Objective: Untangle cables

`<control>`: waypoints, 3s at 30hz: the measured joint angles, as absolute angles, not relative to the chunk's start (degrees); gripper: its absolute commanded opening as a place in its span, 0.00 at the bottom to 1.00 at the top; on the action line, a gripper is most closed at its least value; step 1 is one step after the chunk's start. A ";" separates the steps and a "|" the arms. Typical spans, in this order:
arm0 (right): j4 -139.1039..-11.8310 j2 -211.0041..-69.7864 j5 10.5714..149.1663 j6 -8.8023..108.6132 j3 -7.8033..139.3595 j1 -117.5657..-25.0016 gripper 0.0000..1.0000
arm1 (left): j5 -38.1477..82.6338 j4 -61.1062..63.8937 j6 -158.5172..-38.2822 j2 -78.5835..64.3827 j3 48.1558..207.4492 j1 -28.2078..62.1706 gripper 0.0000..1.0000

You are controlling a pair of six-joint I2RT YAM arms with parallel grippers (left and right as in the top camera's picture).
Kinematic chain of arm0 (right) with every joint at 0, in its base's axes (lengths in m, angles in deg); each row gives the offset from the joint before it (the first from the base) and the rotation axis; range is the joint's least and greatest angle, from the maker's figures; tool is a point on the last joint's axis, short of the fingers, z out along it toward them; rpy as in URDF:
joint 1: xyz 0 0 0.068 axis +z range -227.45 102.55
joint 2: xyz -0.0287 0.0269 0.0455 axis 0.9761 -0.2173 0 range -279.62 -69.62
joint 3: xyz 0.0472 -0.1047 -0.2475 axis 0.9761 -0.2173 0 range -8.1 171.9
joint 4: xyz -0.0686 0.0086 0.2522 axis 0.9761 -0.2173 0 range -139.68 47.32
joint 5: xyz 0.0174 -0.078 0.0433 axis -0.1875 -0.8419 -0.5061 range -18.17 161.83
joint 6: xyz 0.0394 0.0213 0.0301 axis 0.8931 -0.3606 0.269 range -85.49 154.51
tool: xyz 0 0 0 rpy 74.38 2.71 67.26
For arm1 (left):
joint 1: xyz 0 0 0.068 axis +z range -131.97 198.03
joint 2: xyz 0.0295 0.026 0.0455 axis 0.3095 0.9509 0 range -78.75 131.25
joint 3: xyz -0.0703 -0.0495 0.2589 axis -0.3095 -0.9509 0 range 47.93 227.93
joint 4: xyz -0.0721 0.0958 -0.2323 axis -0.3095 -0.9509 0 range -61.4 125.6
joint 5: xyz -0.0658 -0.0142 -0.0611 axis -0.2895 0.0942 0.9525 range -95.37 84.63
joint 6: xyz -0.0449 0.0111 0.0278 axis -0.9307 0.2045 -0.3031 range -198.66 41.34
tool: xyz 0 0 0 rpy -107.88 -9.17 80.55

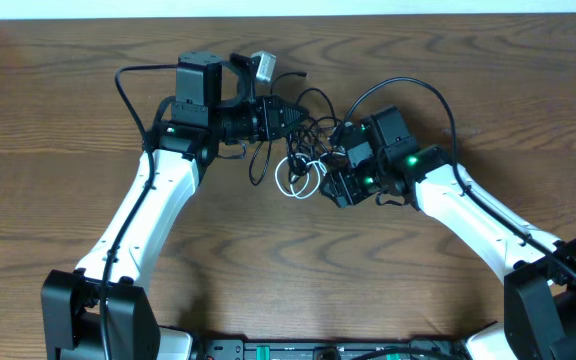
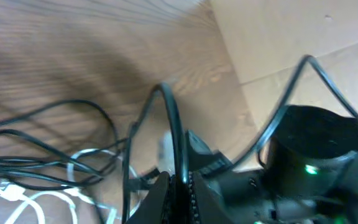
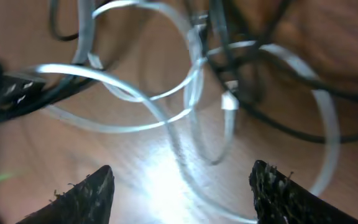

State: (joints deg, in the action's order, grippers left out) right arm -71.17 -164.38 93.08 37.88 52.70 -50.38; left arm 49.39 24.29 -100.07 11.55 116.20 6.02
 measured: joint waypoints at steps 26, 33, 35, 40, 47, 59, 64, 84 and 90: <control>-65.51 -164.41 84.60 40.79 52.70 -47.21 0.01 | 57.56 25.21 -103.24 11.55 116.20 6.02 0.07; -65.77 -164.34 74.24 47.15 52.70 -48.52 0.01 | 46.68 11.79 -97.95 11.55 116.17 5.98 0.07; -66.25 -163.84 71.25 48.16 52.67 -50.12 0.01 | 40.14 7.57 -96.31 11.55 116.17 5.98 0.07; -66.82 -157.30 63.29 49.40 52.59 -56.48 0.01 | 22.42 1.69 -94.56 11.55 116.13 5.98 0.08; -63.48 -146.05 57.87 49.86 52.63 -68.06 0.01 | 10.86 1.62 -93.58 11.55 116.13 5.98 0.08; -59.48 -141.35 56.54 50.06 52.63 -86.22 0.01 | 3.16 1.49 -93.69 11.55 116.13 8.05 0.07; -60.90 -141.37 53.74 50.12 52.63 -88.52 0.01 | 2.83 1.47 -93.69 11.55 116.13 8.12 0.08; -71.50 -145.70 44.69 62.76 52.59 -94.94 0.01 | -0.03 1.01 -96.88 11.55 116.13 8.18 0.08; -68.96 -145.74 45.43 65.80 52.59 -100.12 0.01 | -2.72 0.07 -99.04 11.55 116.13 8.25 0.07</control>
State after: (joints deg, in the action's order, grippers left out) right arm -68.96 -145.74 45.43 65.80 52.59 -100.12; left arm -2.72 0.07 -99.04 11.55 116.13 8.25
